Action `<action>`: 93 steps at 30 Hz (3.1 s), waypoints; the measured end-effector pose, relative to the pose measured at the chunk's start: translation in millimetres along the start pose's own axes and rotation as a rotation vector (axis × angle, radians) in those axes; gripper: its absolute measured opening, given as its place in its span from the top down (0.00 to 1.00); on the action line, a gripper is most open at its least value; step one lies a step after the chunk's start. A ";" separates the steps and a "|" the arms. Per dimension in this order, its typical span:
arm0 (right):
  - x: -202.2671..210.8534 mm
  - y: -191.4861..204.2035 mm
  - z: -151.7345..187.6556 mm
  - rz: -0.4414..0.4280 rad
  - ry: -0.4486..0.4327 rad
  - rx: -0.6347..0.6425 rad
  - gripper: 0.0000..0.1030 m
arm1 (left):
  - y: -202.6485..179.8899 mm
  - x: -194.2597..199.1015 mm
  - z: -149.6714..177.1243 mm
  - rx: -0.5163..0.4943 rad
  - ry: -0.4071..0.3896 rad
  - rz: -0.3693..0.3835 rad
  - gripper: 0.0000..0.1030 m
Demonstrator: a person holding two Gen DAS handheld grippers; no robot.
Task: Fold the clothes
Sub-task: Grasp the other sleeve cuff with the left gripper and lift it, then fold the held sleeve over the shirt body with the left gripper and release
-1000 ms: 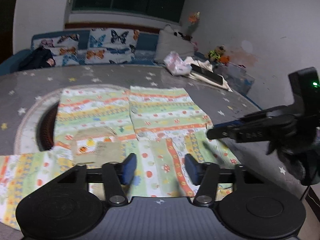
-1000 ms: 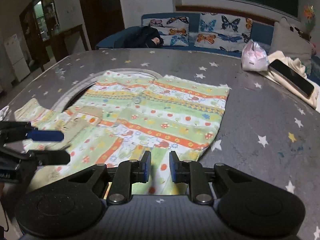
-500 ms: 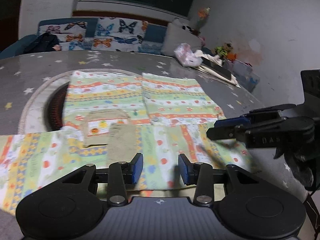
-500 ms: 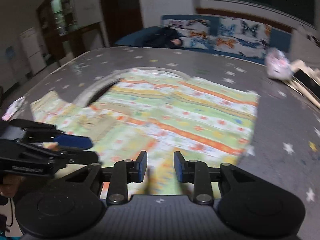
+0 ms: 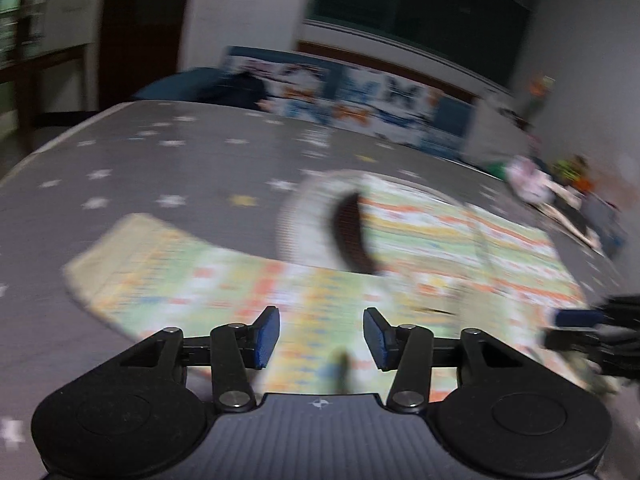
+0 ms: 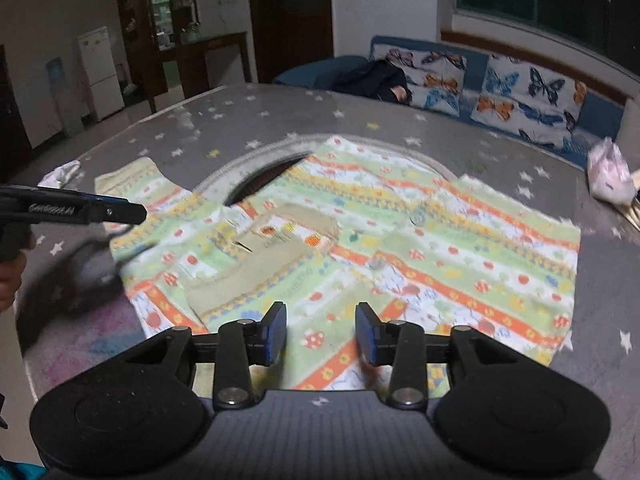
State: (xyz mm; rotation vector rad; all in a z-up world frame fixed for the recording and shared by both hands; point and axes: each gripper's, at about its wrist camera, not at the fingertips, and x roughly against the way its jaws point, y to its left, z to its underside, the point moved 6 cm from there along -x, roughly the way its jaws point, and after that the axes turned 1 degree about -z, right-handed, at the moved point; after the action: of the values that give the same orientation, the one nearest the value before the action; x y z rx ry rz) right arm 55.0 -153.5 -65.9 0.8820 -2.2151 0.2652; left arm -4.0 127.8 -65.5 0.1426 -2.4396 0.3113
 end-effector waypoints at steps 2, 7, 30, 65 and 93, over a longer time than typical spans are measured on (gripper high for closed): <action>-3.5 3.6 0.2 -0.010 0.006 0.002 0.56 | 23.3 1.4 -2.1 0.036 -0.013 -0.070 0.46; -18.9 6.7 12.9 -0.008 0.051 0.000 0.55 | 76.2 5.2 -10.3 0.140 -0.044 -0.224 0.44; 19.2 -9.7 17.7 0.019 -0.009 -0.063 0.55 | 82.1 5.9 -35.1 0.269 -0.117 -0.105 0.92; 75.1 -73.7 55.4 0.161 -0.088 -0.226 0.07 | -214.4 -7.5 23.6 -0.088 0.162 0.629 0.74; -23.5 -83.7 10.0 0.337 0.038 -0.089 0.00 | -105.2 -67.7 -1.5 -0.108 0.146 0.247 0.74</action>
State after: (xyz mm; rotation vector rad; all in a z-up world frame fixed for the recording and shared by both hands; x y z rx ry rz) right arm 116.8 -207.9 -95.4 0.4484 -2.3134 0.3354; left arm 68.2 28.2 -87.8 -0.2222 -2.3237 0.2868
